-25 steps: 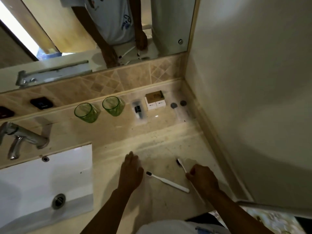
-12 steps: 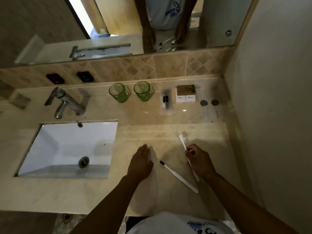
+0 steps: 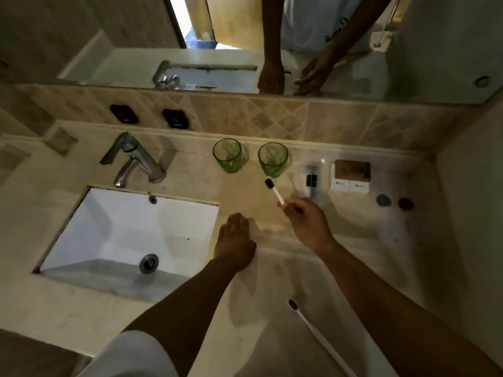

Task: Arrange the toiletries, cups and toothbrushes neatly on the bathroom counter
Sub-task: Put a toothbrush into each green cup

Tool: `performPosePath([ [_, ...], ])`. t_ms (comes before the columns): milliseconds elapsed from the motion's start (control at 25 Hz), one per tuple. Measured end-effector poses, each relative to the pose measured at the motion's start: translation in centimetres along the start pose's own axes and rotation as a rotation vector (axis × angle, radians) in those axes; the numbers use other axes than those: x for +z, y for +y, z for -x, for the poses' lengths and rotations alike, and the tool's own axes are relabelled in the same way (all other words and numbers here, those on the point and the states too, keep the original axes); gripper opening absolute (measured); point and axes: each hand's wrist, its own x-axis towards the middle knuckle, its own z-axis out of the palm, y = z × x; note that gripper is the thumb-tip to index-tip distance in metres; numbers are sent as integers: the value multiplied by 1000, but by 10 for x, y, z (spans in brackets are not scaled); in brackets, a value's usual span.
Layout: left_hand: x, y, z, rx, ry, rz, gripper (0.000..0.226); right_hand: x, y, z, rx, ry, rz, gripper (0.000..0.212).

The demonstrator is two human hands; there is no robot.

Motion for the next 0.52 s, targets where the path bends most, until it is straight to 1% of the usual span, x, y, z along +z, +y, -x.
performPosePath([
  [80, -3, -5, -30, 41, 49, -3, 74, 1, -18, -41, -47, 127, -27, 11],
  [160, -5, -8, -59, 73, 98, -54, 76, -4, -35, -71, -20, 252, -138, 7],
  [280, -7, -11, -89, 102, 111, -86, 79, -12, -49, -100, -40, 406, -267, 12],
  [400, -5, -14, -93, 116, 203, -90, 81, -14, -46, -113, -41, 497, -343, 3],
  [520, 1, -18, -95, 117, 247, -40, 73, -8, -27, -130, 9, 520, -373, 3],
])
